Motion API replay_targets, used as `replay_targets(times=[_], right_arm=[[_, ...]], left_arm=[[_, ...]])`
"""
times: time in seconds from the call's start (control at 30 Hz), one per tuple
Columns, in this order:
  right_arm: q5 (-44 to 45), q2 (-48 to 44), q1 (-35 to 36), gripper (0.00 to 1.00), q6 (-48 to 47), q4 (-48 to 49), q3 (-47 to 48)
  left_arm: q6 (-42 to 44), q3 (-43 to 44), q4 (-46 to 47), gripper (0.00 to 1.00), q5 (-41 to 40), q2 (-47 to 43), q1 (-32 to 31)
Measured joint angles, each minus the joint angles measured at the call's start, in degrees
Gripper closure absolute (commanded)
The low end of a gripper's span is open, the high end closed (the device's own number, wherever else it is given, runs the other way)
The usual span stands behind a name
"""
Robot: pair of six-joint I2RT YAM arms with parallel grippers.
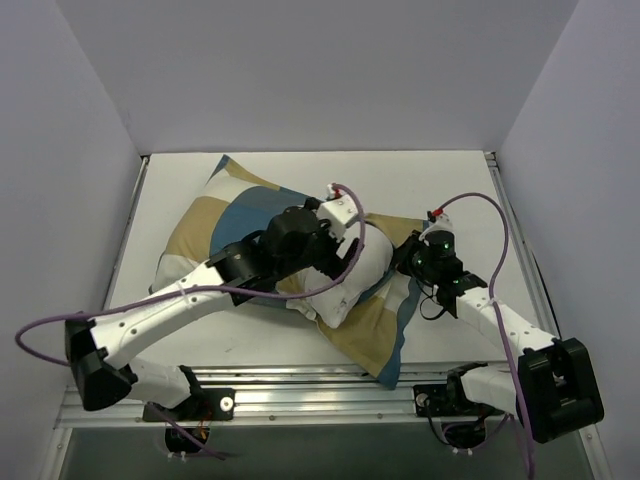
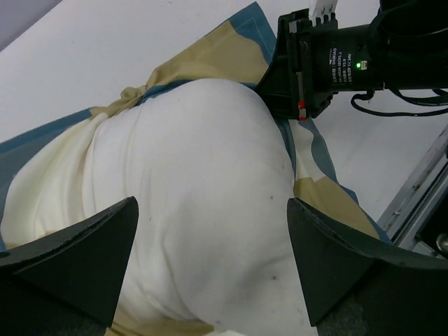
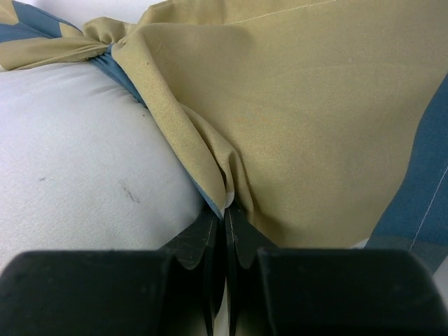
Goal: Remove the pillowcase from the pillow
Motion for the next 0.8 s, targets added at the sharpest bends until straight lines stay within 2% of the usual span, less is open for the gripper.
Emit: replay_targets(times=[0.23,0.37,0.47,0.57,0.6,0.67,0.73,0.8], right_arm=[[1.2,0.0,1.0,1.0,-0.5,0.1,0.0],[1.9,-0.1,1.4,1.0,-0.7,0.0,0.0],[2.7,-0.1,1.9,1.0,-0.9,0.0,0.0],[3.4,-0.1,2.3,1.0,-1.3,-0.3,0.0],[3.6,-0.1,2.5,1.0,-1.4,-0.3,0.0],[3.9,-0.1,2.7,1.0,-1.5,-0.4,0.0],[4.3,-0.1,2.9,1.0,-1.5,-0.4,0.0],[4.6,-0.1,2.9,1.0,-1.5,-0.6,0.0]], left_arm=[[6.8,12.4,-0.3,0.03,-4.1,18.9,-3.2],[6.0,20.1,-3.3,0.03,-7.5,29.2,-3.7],[3.4,22.5,-4.8,0.05,-9.7,33.6,-3.7],[-0.3,22.1,-5.1,0.29,-11.8,35.0,-3.8],[-1.6,21.6,-5.0,0.48,-12.3,35.0,-3.8],[-3.8,20.3,-4.3,0.7,-13.2,34.8,-3.8],[-6.2,17.7,-2.6,0.97,-13.8,34.2,-3.6],[-7.8,14.9,-0.7,0.98,-14.0,33.0,-3.5]])
